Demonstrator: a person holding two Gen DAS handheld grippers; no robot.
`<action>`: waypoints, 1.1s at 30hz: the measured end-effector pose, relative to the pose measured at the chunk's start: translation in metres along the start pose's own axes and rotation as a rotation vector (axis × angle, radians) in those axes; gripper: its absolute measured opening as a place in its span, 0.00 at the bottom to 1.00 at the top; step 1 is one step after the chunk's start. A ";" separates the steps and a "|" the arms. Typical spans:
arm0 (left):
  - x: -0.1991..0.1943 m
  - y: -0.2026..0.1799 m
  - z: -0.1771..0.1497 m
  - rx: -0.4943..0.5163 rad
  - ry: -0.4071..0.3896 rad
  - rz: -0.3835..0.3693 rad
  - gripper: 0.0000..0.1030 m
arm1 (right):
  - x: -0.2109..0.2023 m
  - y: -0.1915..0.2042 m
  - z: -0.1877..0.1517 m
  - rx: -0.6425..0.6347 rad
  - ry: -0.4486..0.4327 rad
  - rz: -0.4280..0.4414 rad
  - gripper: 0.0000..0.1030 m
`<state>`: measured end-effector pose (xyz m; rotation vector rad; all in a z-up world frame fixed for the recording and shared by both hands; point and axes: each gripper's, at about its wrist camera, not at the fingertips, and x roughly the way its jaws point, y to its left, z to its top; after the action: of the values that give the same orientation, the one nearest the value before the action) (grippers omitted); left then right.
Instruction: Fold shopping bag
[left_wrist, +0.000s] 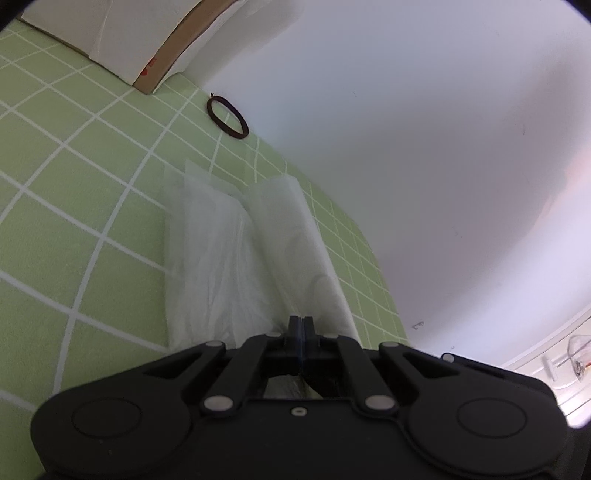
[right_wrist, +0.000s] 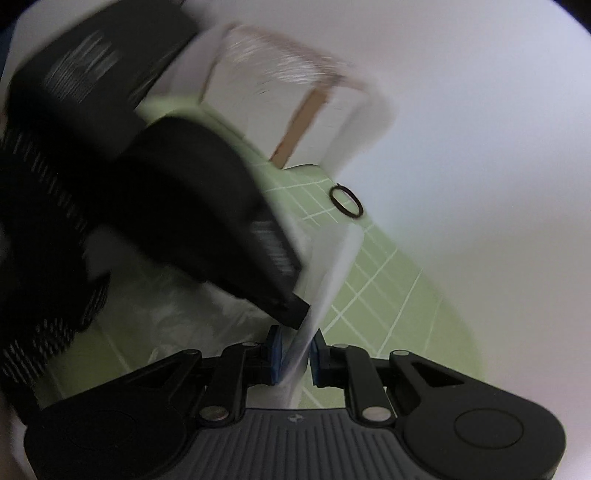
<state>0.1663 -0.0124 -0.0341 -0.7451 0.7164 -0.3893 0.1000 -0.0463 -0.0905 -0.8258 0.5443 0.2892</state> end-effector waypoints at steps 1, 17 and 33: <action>-0.001 0.000 0.000 0.007 -0.001 -0.002 0.02 | 0.000 0.007 0.001 -0.043 0.005 -0.024 0.17; -0.028 -0.004 0.021 0.013 -0.055 -0.147 0.01 | 0.001 0.015 0.016 -0.149 0.103 -0.066 0.15; -0.004 0.021 0.022 -0.056 -0.022 -0.085 0.02 | -0.019 -0.022 0.011 0.038 0.095 0.077 0.24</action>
<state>0.1807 0.0141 -0.0362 -0.8328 0.6788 -0.4388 0.0984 -0.0527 -0.0602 -0.7859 0.6698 0.3098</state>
